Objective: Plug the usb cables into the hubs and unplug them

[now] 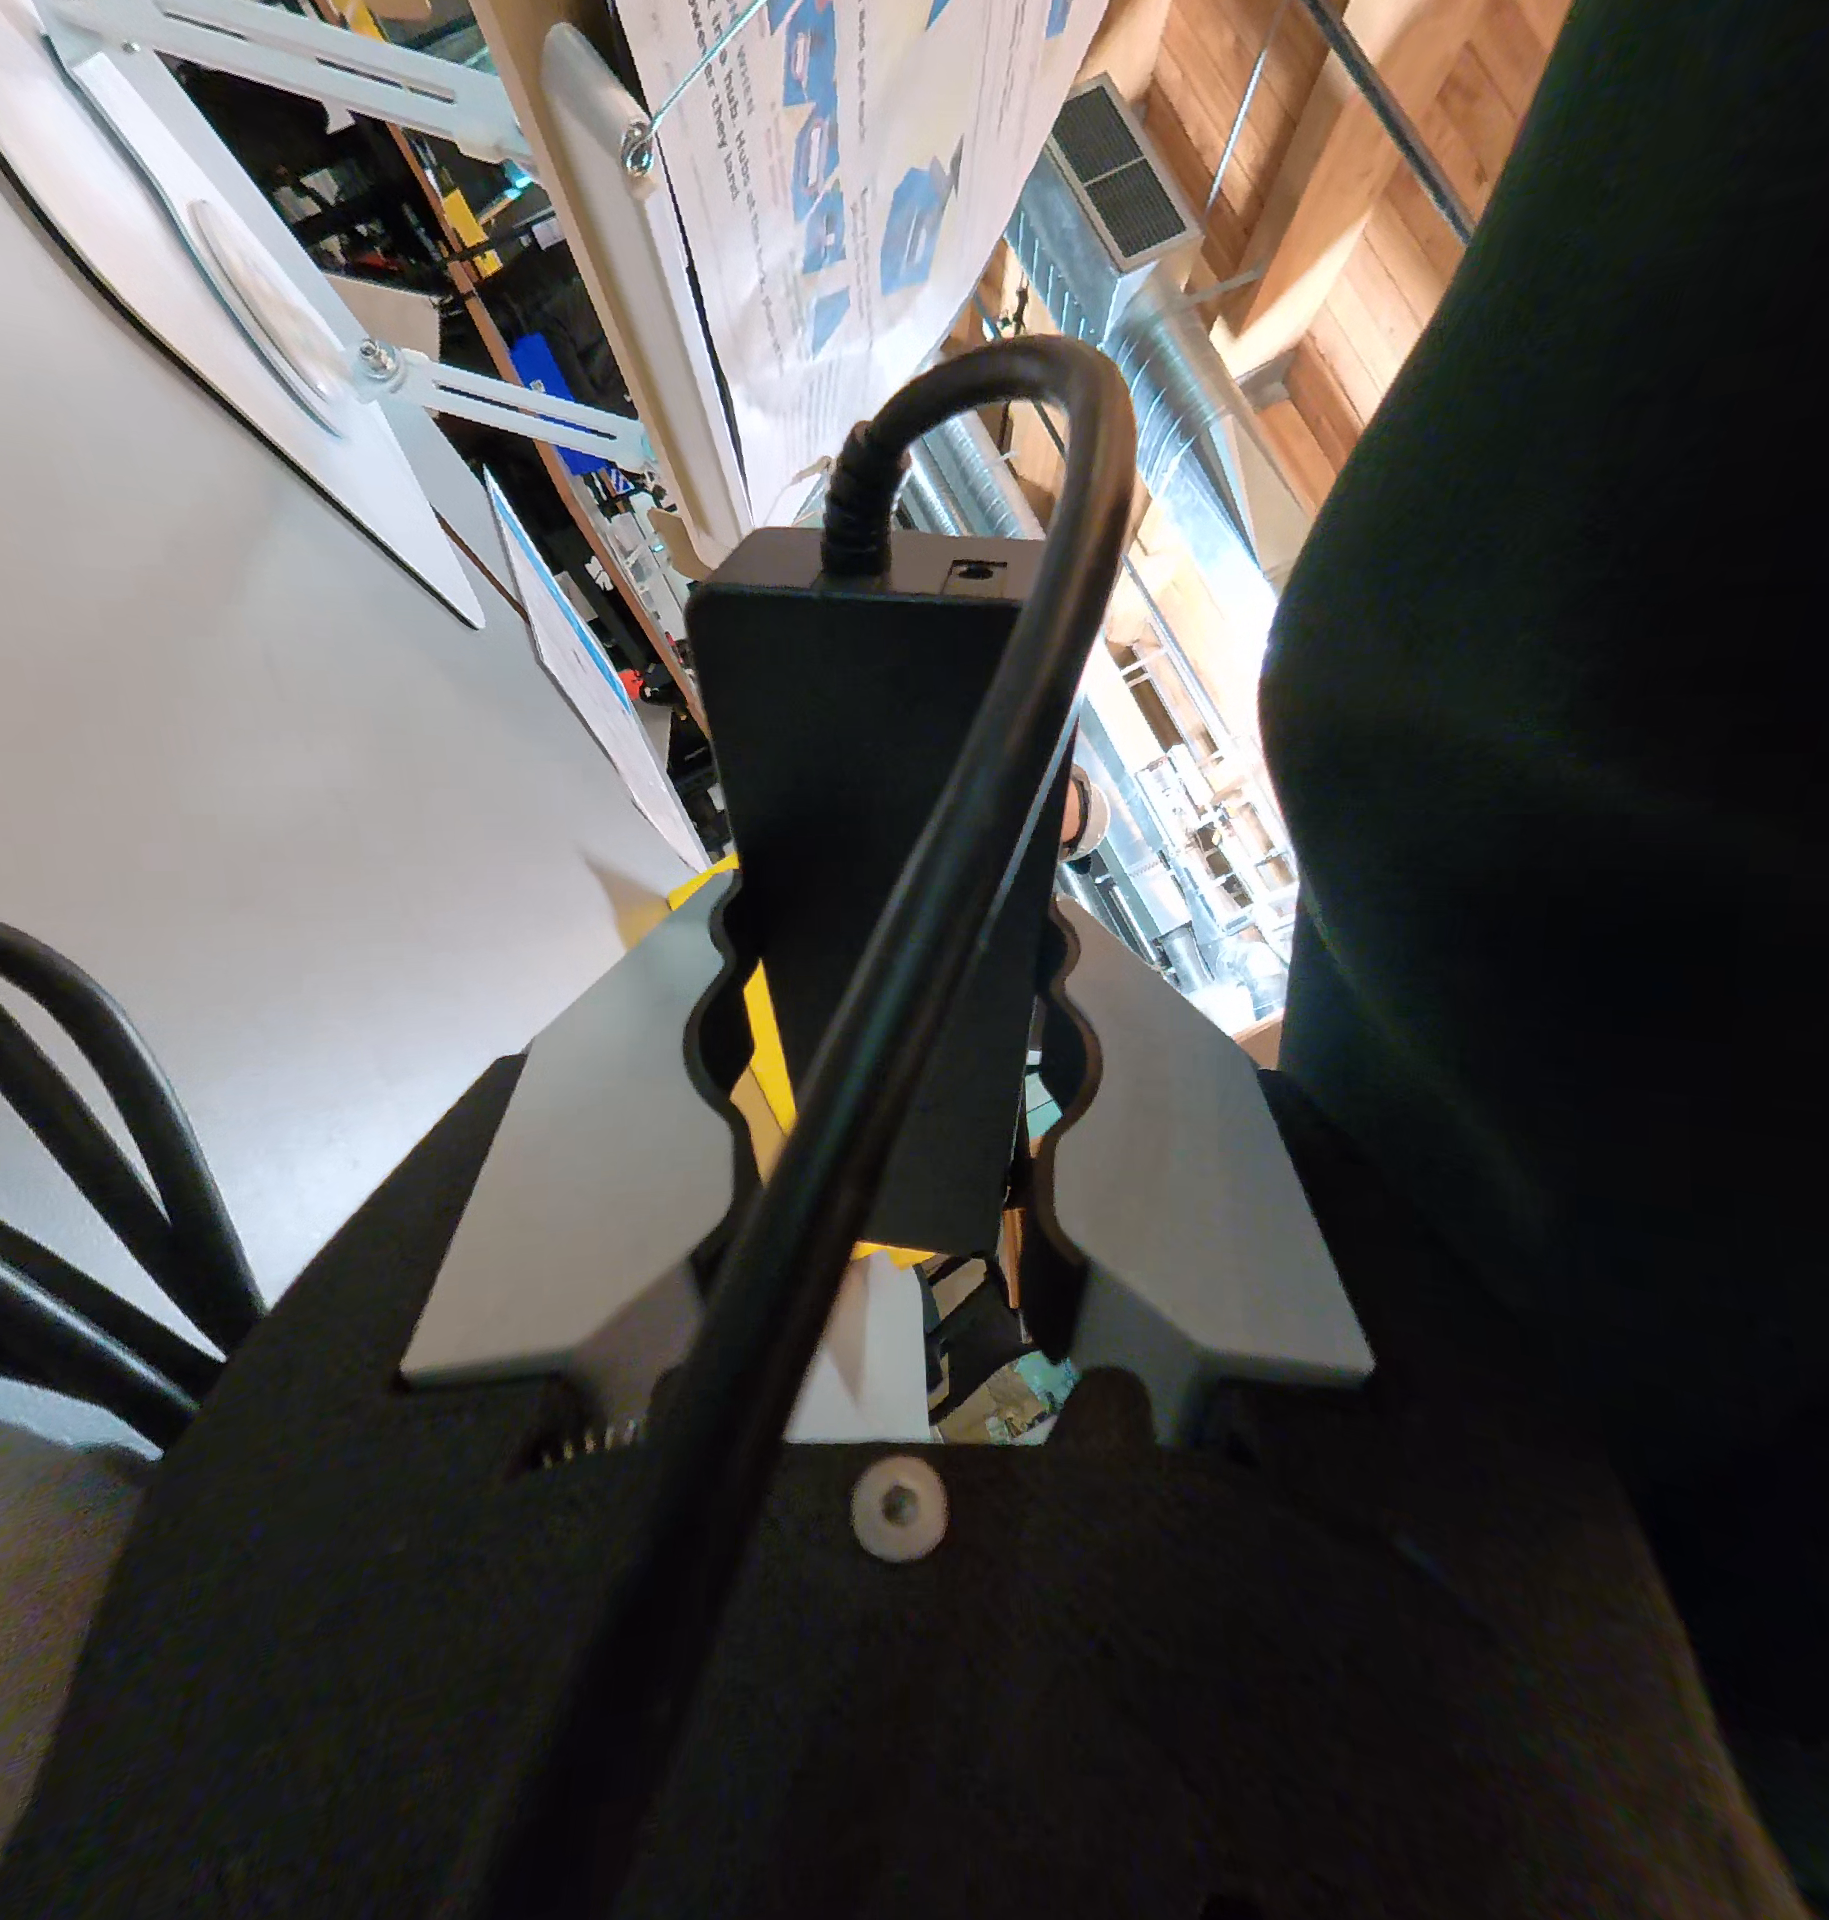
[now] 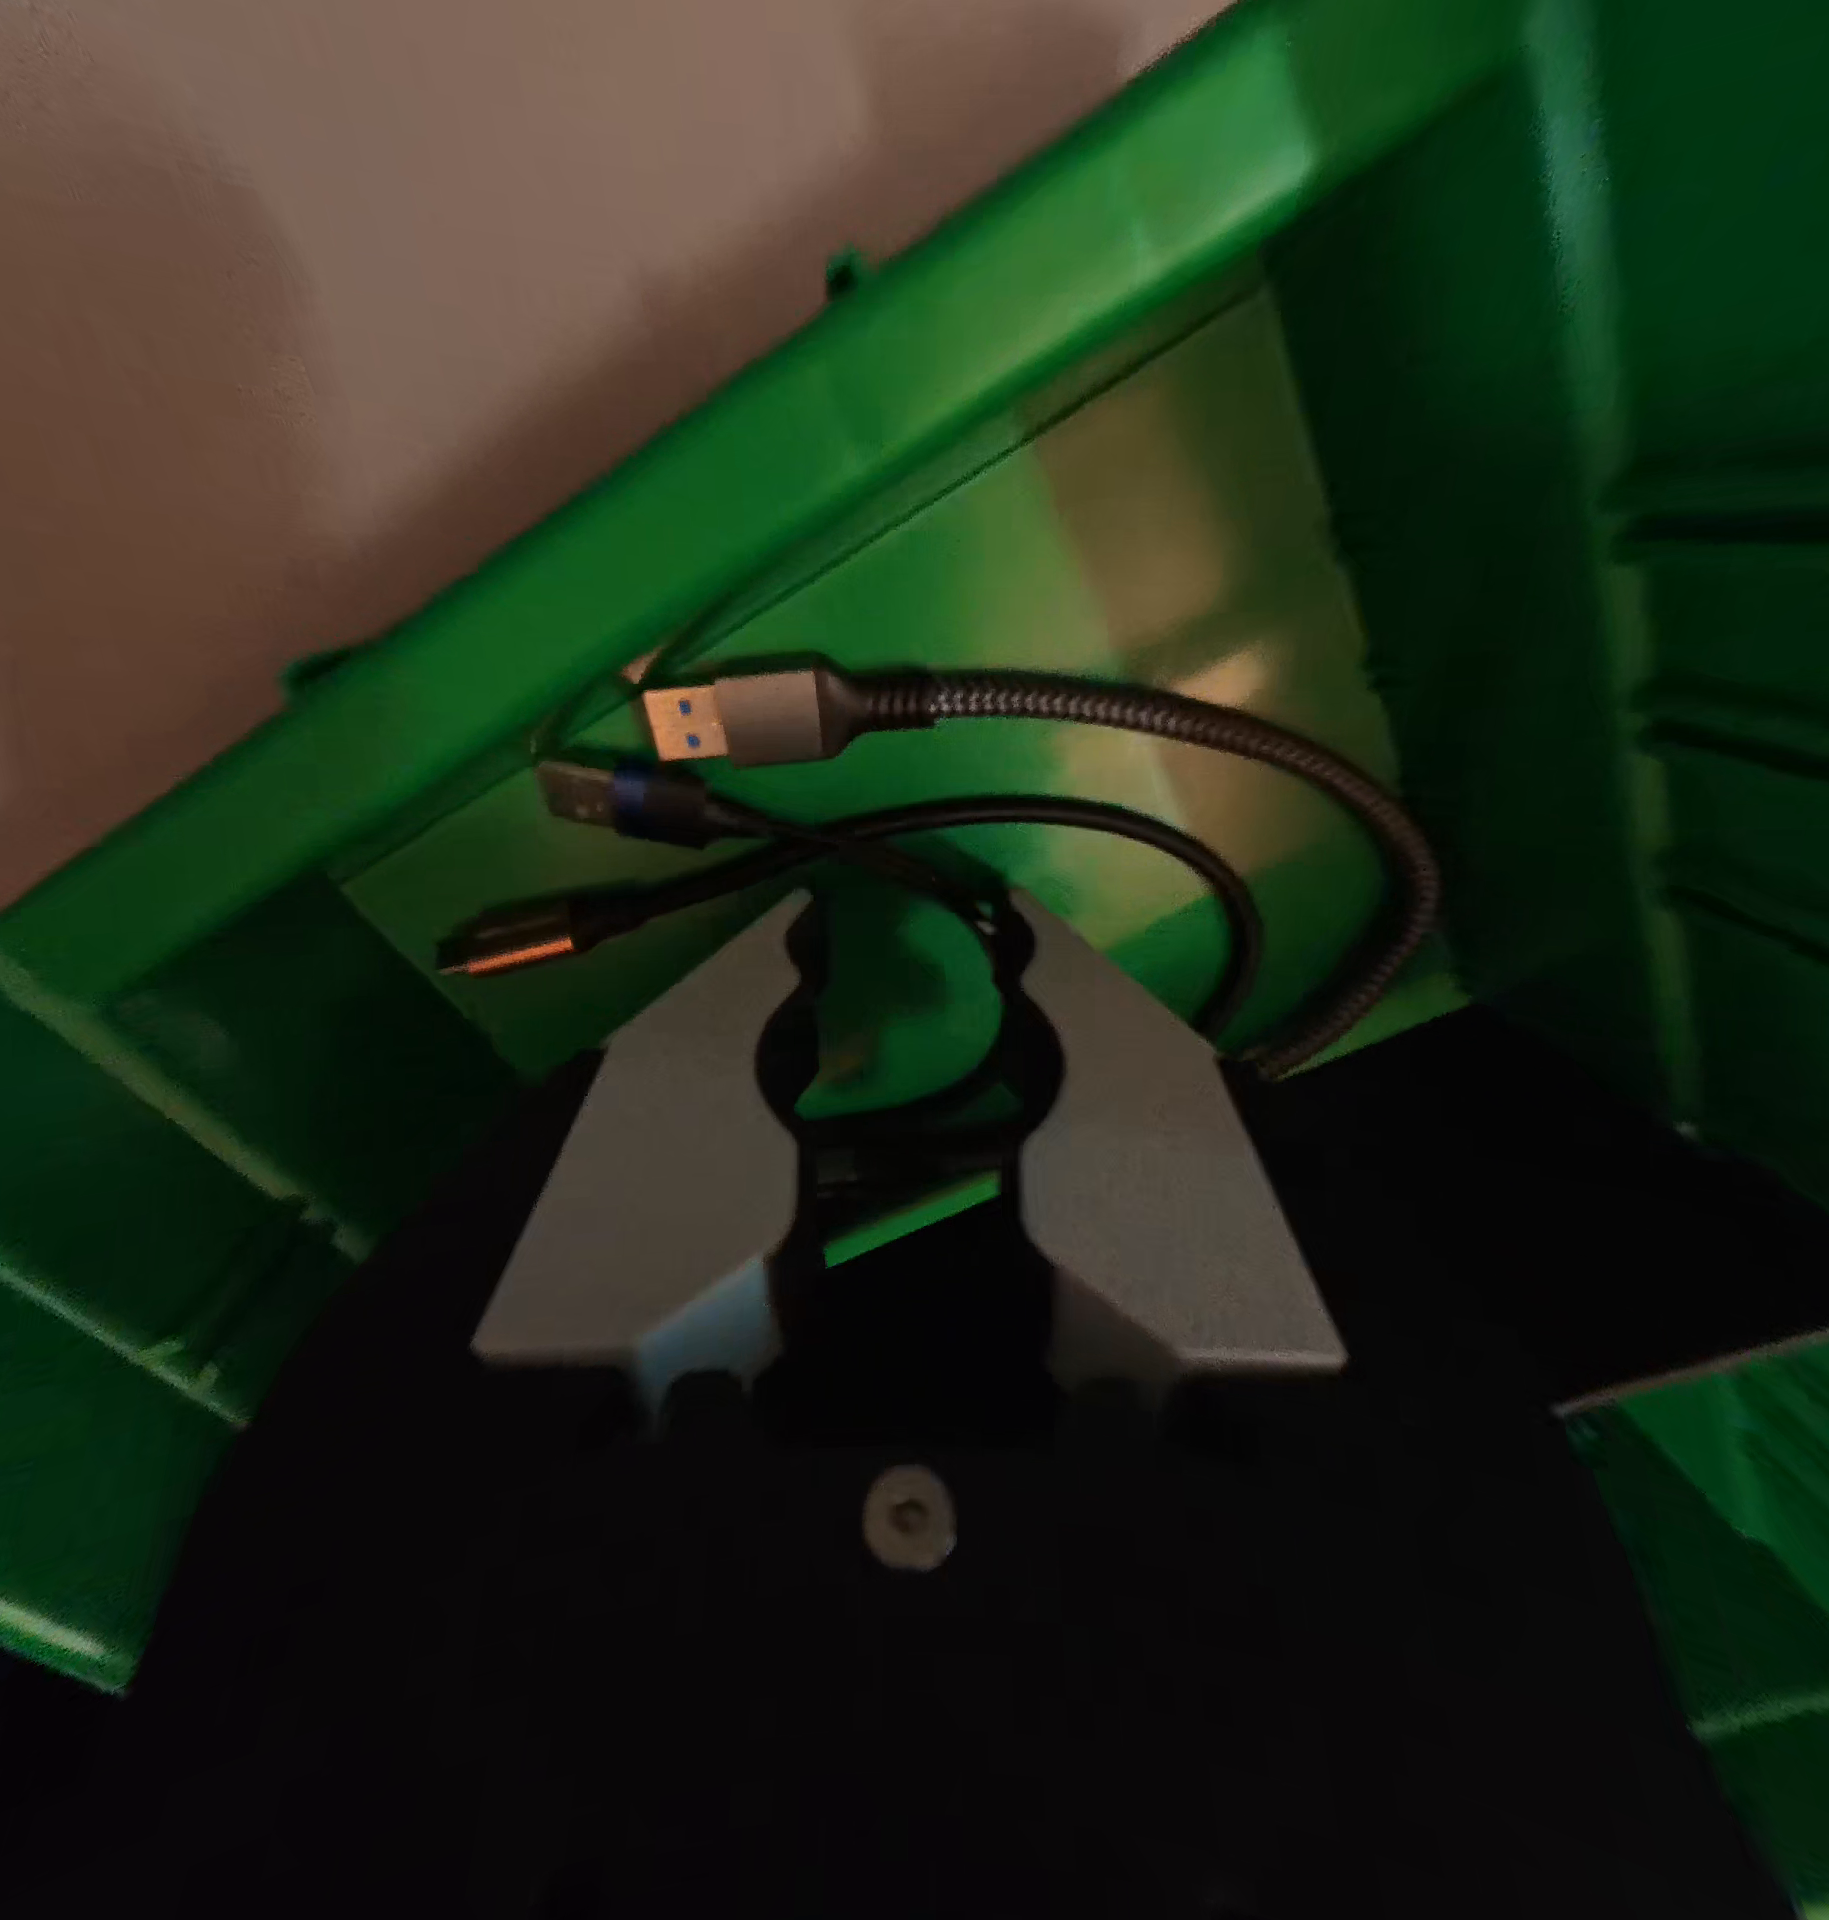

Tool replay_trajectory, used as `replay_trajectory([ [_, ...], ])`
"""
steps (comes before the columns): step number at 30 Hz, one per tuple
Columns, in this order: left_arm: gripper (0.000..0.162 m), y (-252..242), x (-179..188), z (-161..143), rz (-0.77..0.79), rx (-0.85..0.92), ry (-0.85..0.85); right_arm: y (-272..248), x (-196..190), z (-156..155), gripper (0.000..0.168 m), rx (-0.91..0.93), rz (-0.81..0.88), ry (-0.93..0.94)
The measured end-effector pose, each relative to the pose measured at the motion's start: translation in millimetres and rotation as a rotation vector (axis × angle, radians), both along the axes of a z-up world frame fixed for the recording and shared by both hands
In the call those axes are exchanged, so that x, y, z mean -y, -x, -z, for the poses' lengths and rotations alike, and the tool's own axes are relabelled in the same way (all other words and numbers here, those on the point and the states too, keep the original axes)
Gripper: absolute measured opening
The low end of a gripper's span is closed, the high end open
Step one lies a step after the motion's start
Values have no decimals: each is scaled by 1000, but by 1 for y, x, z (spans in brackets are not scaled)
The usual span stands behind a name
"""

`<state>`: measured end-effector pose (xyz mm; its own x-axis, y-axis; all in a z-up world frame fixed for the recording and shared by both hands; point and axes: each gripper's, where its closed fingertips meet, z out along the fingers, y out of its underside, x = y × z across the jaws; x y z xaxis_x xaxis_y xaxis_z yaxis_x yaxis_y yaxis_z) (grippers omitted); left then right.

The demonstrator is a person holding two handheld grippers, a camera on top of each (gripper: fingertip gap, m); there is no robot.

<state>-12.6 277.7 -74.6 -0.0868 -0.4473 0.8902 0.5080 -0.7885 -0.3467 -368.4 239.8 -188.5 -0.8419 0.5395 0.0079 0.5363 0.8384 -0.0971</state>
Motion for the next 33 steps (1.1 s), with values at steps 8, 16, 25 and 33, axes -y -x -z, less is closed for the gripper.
replay_trajectory([
  [8,51,1,0,-2,1,9,1,5,-4,-50,3,-185,110,85],
  [16,51,1,0,0,-4,-1,-5,-36,-6,-168,2,-568,378,371],
  [25,52,3,-2,2,-15,-21,-20,-179,-2,-252,2,-960,663,463],
  [33,51,3,-1,5,11,-20,-14,-332,23,-244,1,-1273,956,510],
])
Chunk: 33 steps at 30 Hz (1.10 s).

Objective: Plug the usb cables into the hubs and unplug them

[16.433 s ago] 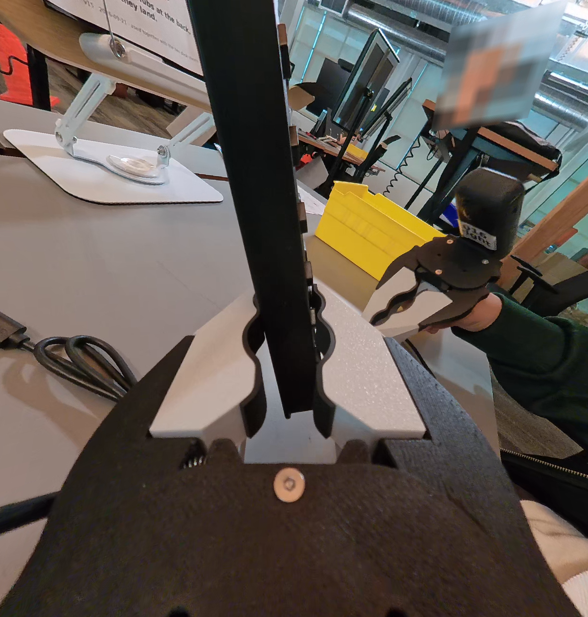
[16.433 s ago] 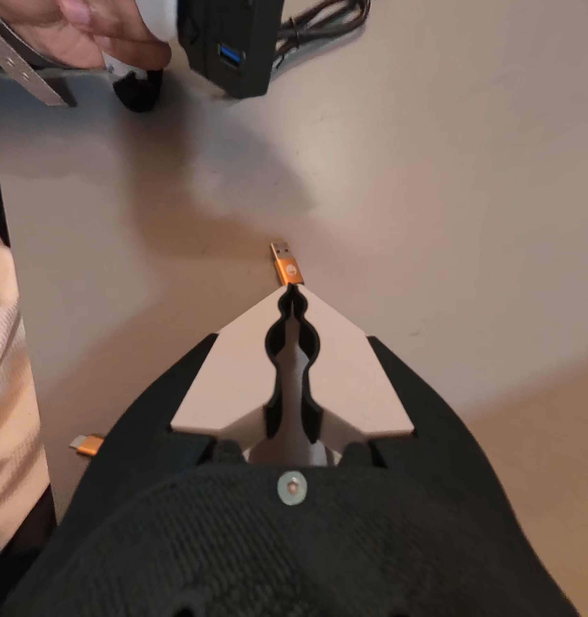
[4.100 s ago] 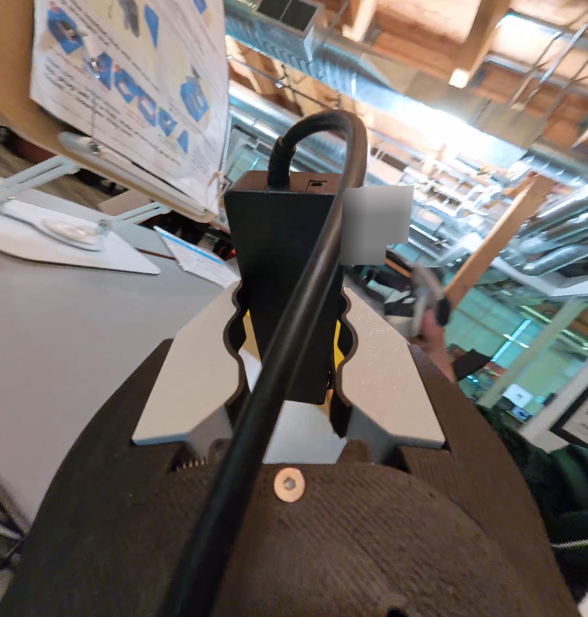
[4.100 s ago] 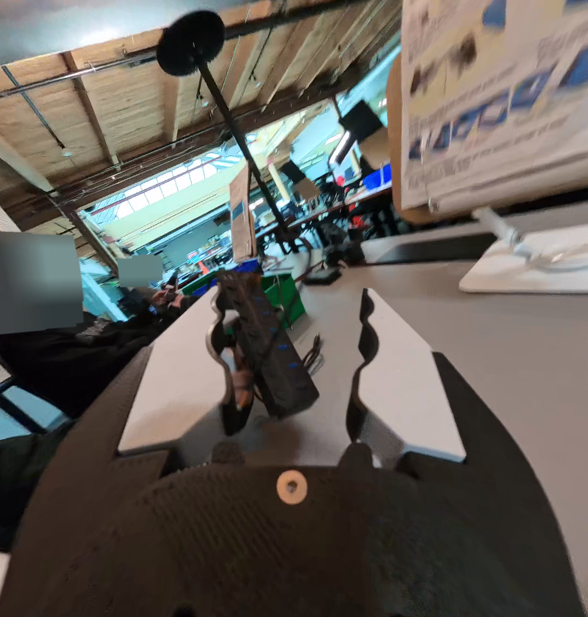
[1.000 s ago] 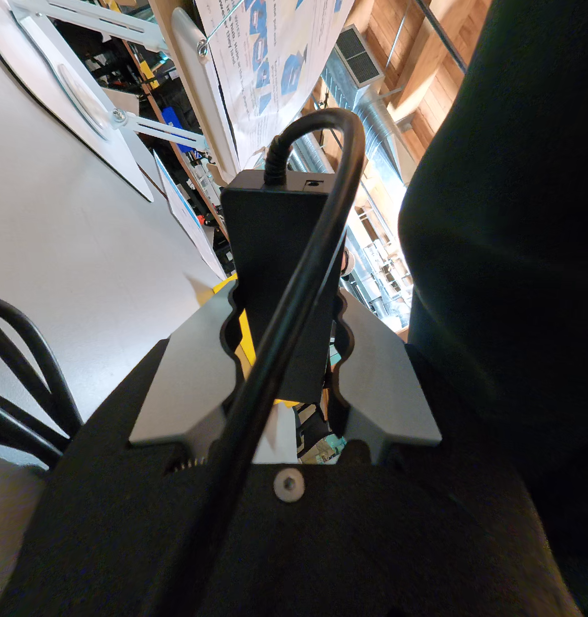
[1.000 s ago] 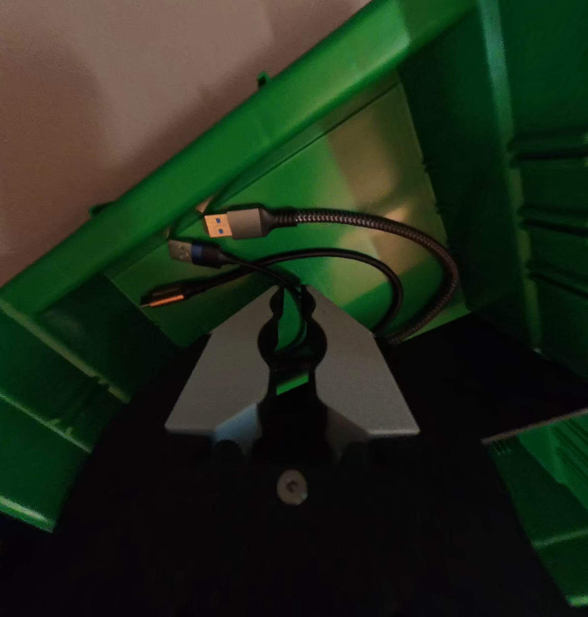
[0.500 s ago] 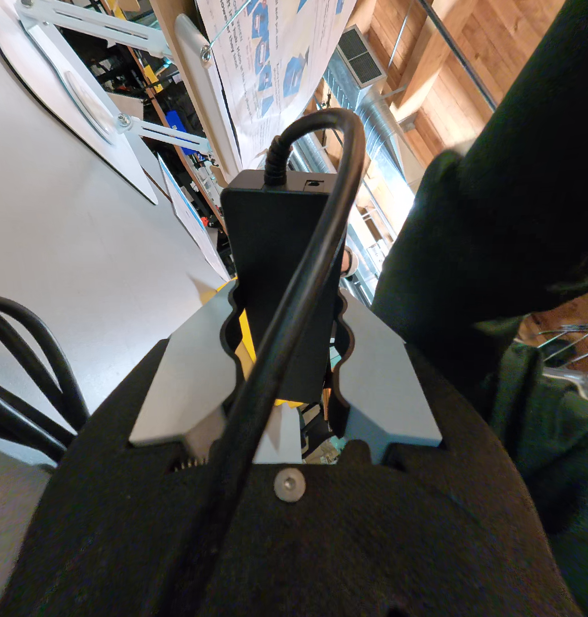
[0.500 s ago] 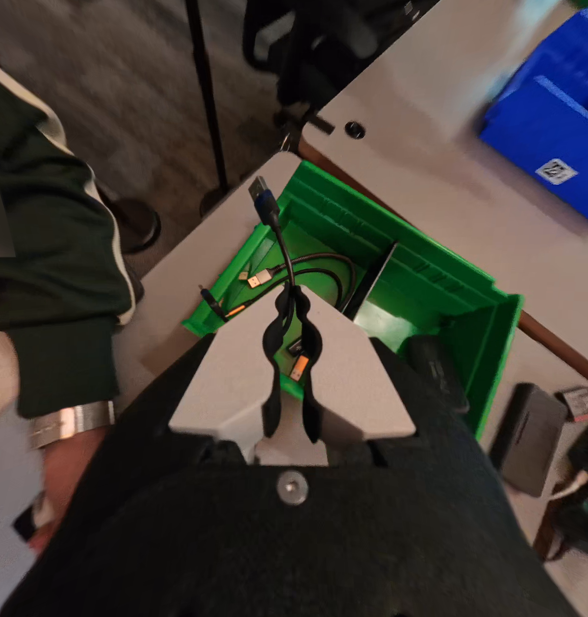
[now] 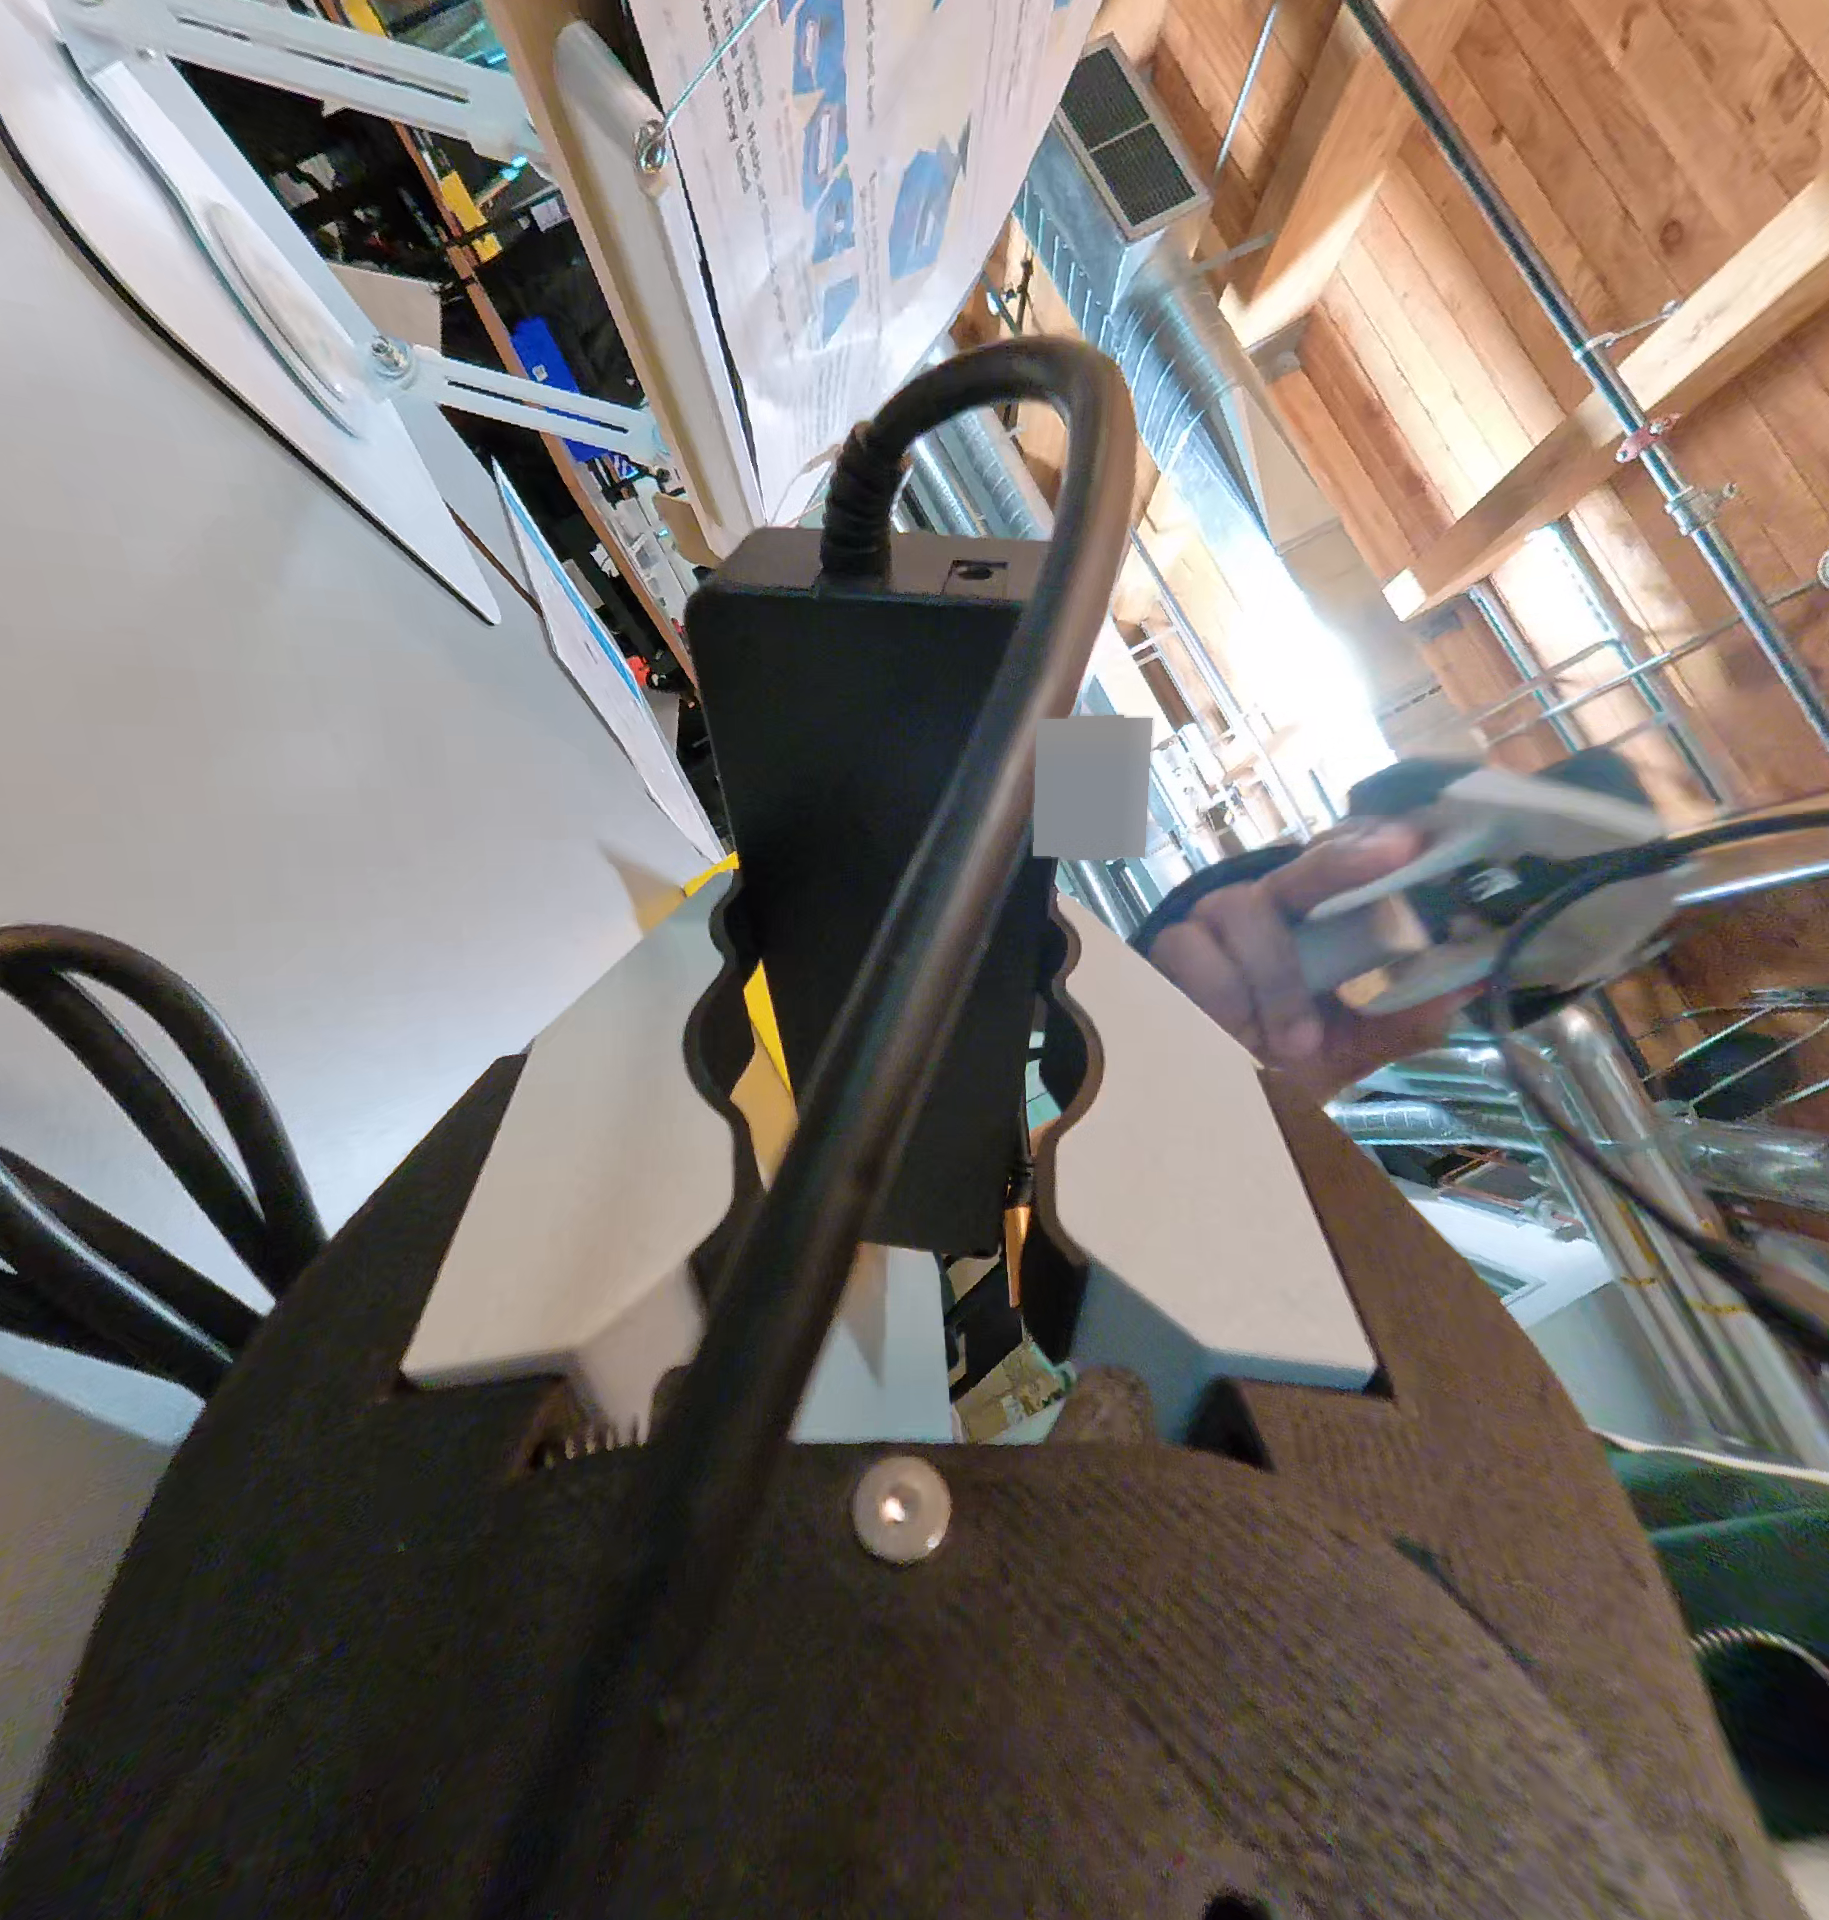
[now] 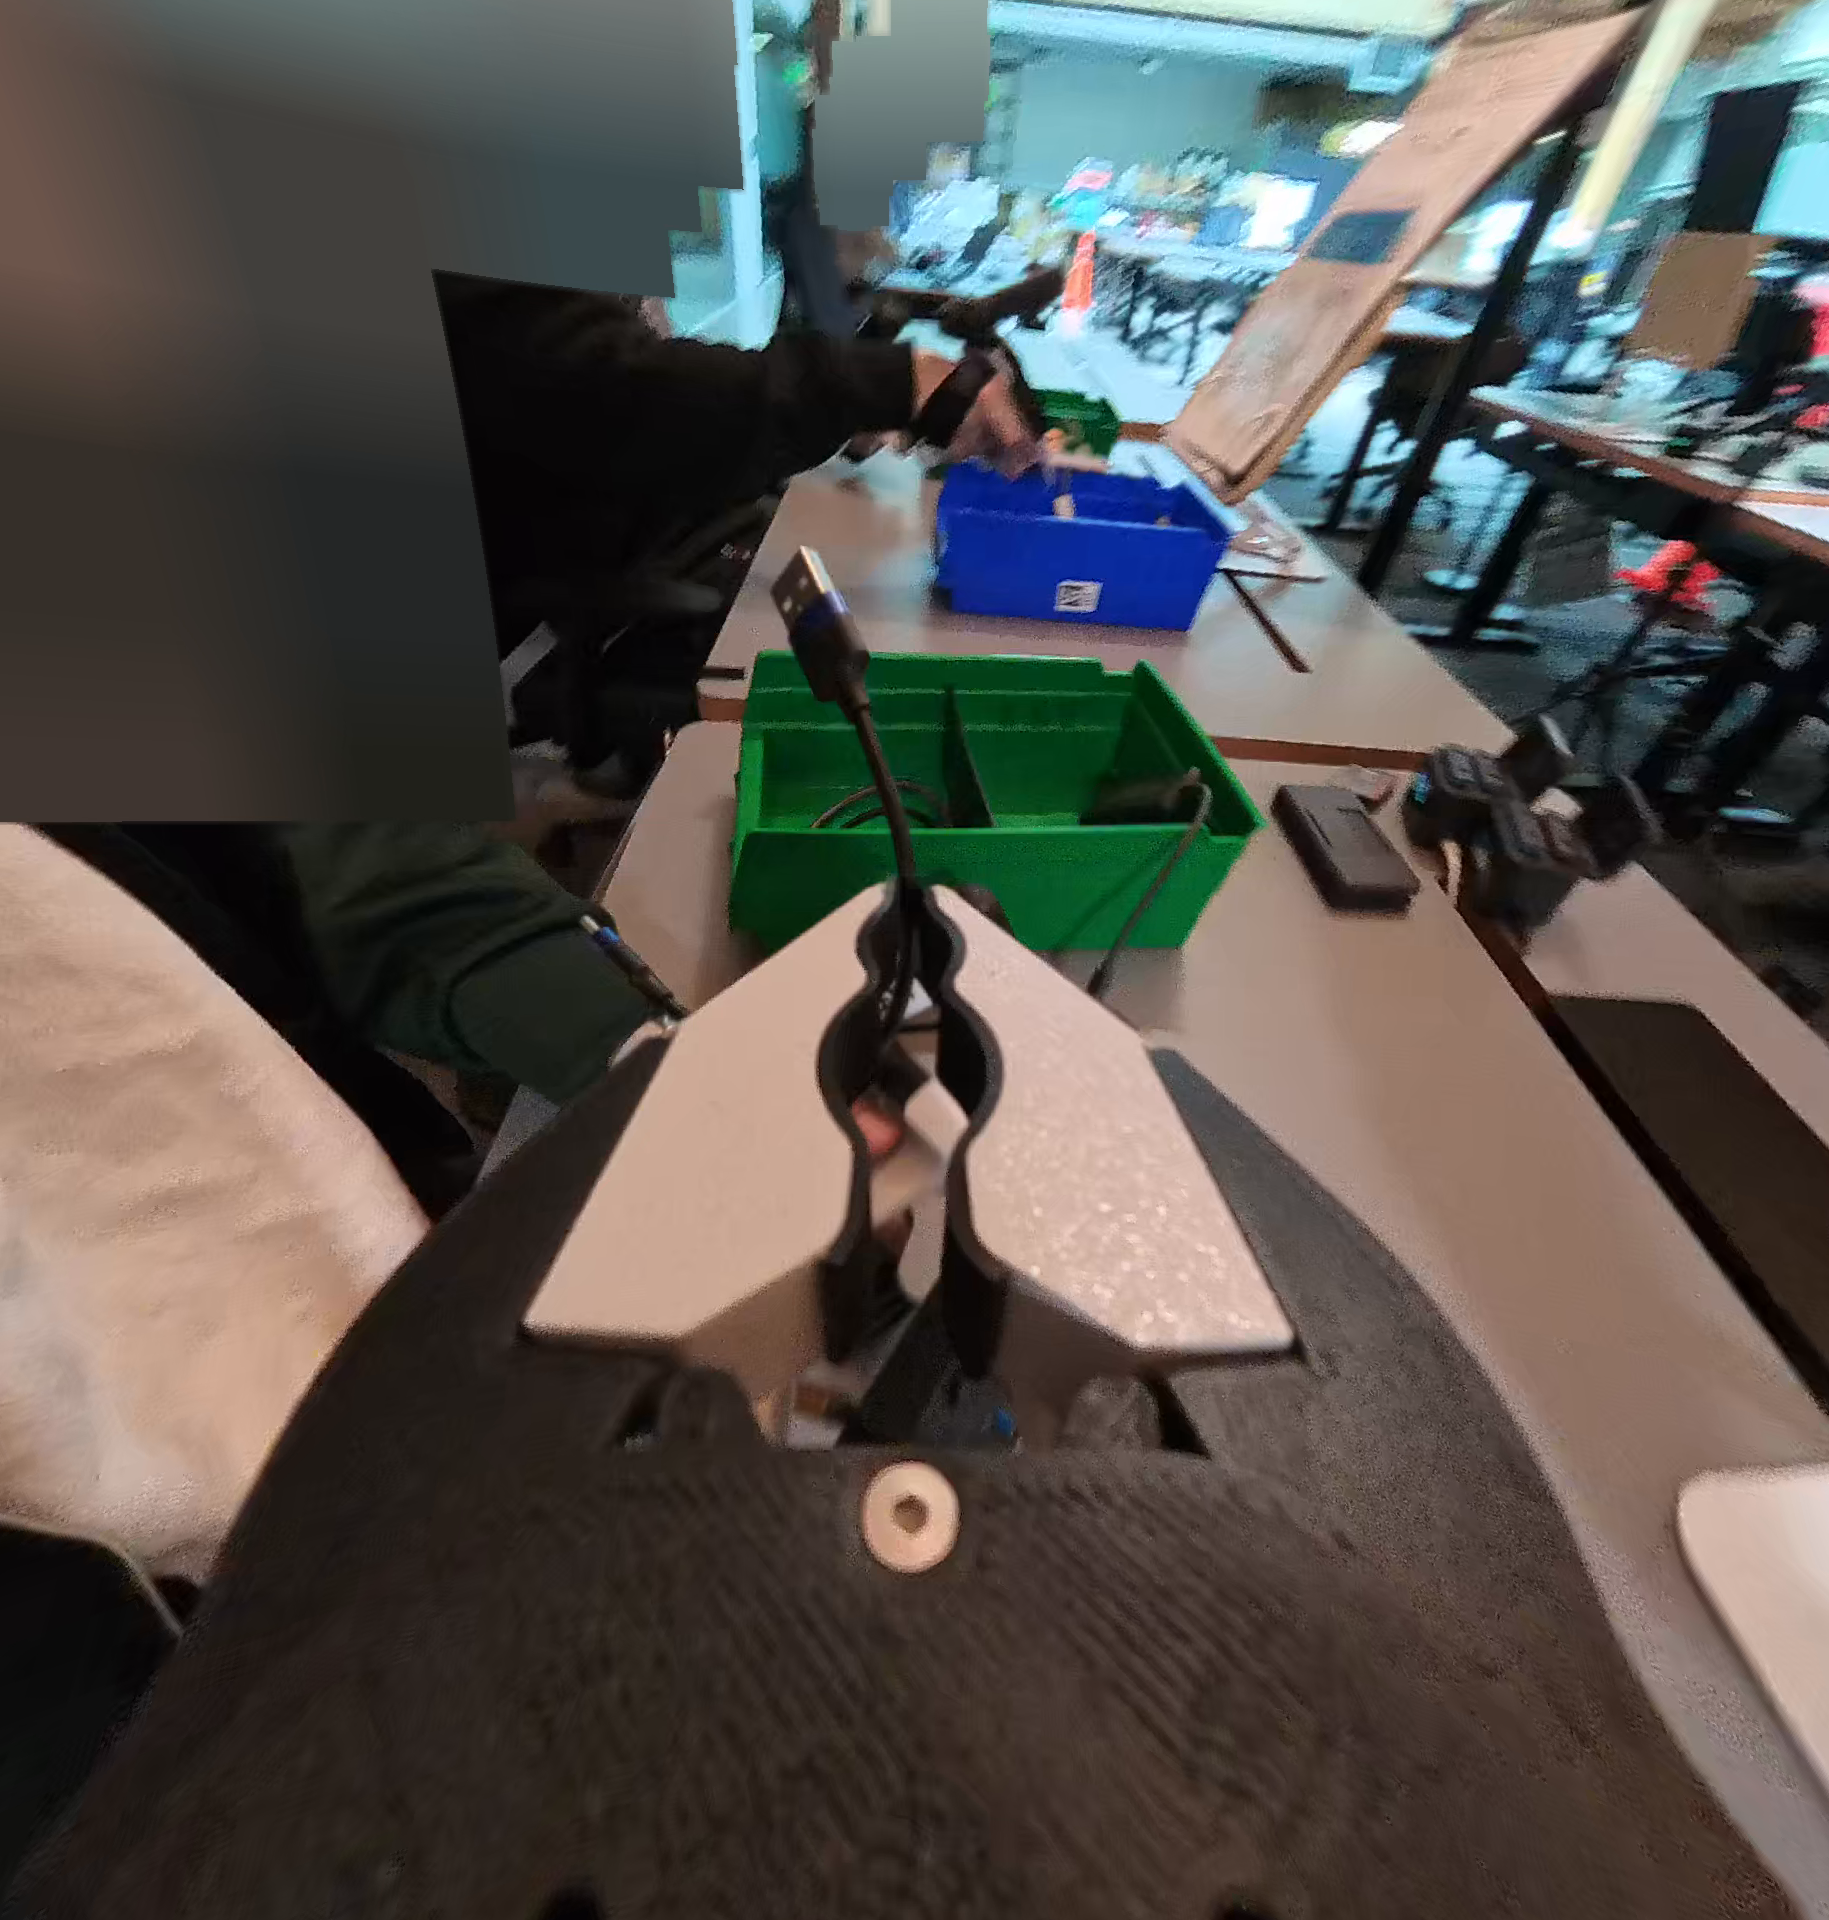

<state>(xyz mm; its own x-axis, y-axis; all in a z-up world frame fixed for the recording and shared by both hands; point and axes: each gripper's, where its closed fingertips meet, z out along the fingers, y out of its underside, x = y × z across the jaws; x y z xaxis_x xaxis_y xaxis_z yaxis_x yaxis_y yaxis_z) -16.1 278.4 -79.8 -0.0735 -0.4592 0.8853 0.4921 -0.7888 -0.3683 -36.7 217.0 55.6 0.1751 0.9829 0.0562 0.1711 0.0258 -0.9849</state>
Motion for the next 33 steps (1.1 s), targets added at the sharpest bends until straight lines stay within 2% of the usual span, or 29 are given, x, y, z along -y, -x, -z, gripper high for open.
replay_trajectory([
  [6,51,-4,8,-3,35,-48,-90,-90,16,35,1,-168,236,84],
  [10,52,-11,31,-17,173,-17,-218,-159,9,70,1,-269,641,-1],
  [11,52,-13,37,-20,209,-4,-244,-170,12,79,1,-271,687,22],
  [16,51,-15,54,-30,288,54,-301,-192,15,99,1,-220,765,79],
  [23,52,-14,57,-32,312,83,-298,-187,5,135,2,-59,762,127],
  [33,51,-12,51,-31,297,98,-254,-169,10,138,2,-34,687,95],
])
